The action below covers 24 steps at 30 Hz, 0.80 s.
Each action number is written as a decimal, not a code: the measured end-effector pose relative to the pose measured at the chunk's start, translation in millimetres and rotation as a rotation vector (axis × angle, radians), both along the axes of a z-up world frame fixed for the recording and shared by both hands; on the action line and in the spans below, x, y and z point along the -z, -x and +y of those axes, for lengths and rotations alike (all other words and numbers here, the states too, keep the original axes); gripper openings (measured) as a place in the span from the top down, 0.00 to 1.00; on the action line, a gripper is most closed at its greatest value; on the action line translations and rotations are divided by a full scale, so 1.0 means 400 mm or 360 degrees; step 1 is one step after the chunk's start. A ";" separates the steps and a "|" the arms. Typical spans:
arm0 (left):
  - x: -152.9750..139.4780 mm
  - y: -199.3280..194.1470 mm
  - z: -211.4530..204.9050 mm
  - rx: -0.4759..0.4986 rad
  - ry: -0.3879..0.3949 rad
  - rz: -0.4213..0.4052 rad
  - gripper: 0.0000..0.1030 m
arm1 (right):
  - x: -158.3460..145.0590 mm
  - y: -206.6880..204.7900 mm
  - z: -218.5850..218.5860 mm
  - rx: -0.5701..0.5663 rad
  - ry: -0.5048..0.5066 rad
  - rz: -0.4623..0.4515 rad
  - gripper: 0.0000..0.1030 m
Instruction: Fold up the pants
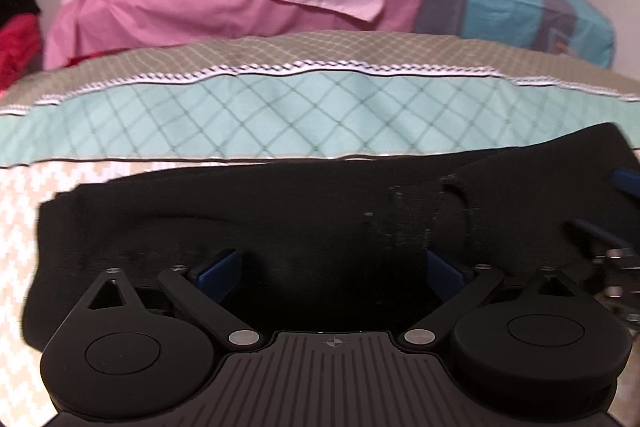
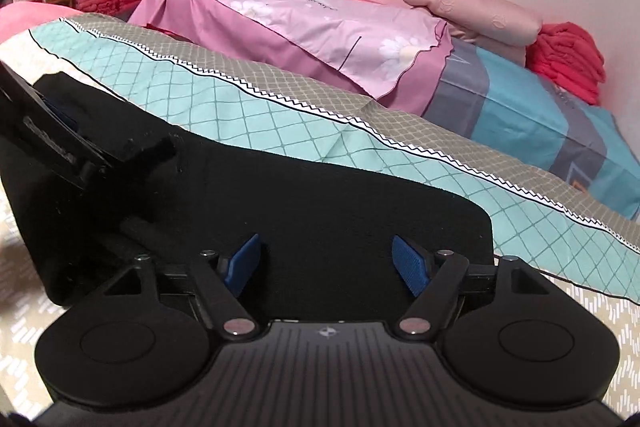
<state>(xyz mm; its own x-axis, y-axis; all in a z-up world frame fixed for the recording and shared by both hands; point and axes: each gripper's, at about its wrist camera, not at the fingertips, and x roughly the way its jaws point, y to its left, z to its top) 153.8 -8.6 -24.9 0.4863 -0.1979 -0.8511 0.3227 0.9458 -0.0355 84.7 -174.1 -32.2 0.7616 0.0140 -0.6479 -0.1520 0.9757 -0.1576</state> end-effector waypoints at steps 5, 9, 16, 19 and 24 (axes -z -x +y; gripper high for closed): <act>-0.020 0.002 0.016 0.0103 0.0151 0.0004 0.00 | -0.003 -0.011 0.004 0.0010 0.0018 0.0021 0.22; -0.047 0.005 0.046 0.0111 0.0191 -0.0013 0.00 | -0.004 -0.012 0.009 0.0015 0.0050 0.0020 0.20; -0.086 0.046 0.273 -0.0440 0.0130 -0.0090 0.00 | -0.068 0.044 0.102 -0.0032 0.0101 -0.0220 0.16; -0.073 0.066 0.405 -0.0877 -0.0055 -0.0064 0.00 | -0.083 0.062 0.240 -0.0338 0.0079 -0.0253 0.14; -0.068 0.143 0.606 -0.1325 -0.0015 -0.0032 0.00 | -0.047 0.062 0.514 -0.0795 0.0103 -0.0201 0.13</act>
